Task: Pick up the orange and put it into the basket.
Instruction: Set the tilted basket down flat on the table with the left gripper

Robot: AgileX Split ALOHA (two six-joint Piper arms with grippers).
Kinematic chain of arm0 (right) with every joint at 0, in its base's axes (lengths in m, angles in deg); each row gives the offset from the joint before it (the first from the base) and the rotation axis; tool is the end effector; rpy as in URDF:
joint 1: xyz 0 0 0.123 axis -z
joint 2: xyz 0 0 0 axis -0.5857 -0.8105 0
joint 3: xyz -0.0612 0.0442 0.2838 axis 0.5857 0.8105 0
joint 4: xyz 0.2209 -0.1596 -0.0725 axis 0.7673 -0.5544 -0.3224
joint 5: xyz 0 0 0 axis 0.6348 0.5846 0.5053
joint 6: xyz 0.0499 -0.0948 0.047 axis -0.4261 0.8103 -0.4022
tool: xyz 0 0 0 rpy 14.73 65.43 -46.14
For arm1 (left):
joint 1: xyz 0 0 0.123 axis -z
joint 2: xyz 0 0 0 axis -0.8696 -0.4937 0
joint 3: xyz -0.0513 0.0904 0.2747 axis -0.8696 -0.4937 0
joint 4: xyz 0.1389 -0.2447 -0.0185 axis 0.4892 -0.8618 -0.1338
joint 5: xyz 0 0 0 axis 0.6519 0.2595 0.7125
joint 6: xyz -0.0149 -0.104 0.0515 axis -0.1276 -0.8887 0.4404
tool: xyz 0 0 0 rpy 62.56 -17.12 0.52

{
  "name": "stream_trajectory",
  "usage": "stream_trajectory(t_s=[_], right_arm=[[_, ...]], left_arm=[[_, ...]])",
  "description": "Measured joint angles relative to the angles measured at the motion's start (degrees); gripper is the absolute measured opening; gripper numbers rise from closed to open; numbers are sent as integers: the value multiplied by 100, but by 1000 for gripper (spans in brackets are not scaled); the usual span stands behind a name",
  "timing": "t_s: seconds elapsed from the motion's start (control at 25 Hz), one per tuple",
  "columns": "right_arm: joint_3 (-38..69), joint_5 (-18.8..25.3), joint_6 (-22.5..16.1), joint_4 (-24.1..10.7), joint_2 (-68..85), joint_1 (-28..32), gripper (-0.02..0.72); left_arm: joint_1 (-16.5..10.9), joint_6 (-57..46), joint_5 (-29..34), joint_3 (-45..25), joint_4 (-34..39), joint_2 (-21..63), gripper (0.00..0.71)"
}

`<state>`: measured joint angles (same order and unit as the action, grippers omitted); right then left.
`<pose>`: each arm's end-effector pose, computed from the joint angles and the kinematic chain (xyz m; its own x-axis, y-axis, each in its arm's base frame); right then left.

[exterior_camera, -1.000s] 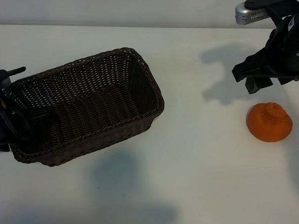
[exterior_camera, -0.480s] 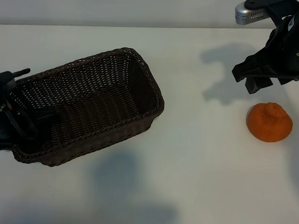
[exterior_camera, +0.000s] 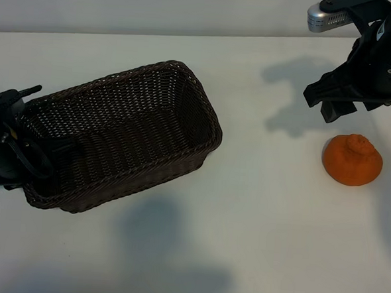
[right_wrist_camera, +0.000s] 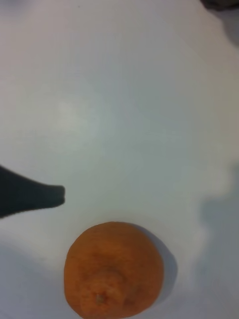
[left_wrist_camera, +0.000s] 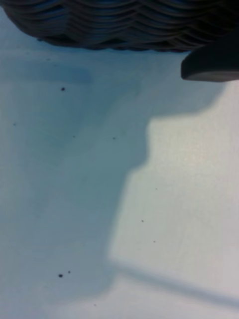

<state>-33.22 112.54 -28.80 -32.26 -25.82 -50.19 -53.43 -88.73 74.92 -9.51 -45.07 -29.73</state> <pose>0.3555 0.0909 0.2619 -0.9402 -0.2055 -0.2716 -0.2160 0.9763 0.0092 0.2863 -0.0343 0.1095 -0.8686 -0.4170 -0.2676 -0.3882 0.9084 -0.1553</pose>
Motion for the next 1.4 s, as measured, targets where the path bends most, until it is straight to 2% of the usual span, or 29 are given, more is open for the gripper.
stream_trajectory(t_s=[0.16, 0.28, 0.44, 0.68, 0.8, 0.96, 1.24, 1.32, 1.4], right_arm=[[0, 0, 5, 0, 0, 0, 570], [0, 0, 4, 0, 0, 0, 570], [0, 0, 4, 0, 0, 0, 570], [0, 0, 4, 0, 0, 0, 570], [0, 0, -2, 35, 0, 0, 569], [0, 0, 3, 51, 0, 0, 555], [0, 0, 3, 55, 0, 0, 534], [0, 0, 3, 55, 0, 0, 534], [0, 0, 3, 55, 0, 0, 533]], left_arm=[[-27, 408, -67, 0, -329, 207, 162], [-215, 886, -70, 0, -805, 441, 152], [-620, 1973, 101, -21, -1553, 763, 151], [-1242, 3788, 408, -39, -3322, 1163, 151], [-1384, 4472, 558, -26, -3899, 1172, 151], [-1398, 4836, 878, 289, -4007, 1127, 151], [-1417, 4819, 1508, 1501, -3785, 435, 151], [-1337, 4710, 1613, 1847, -3608, 215, 151], [-1112, 4457, 1647, 2144, -3282, -13, 151]])
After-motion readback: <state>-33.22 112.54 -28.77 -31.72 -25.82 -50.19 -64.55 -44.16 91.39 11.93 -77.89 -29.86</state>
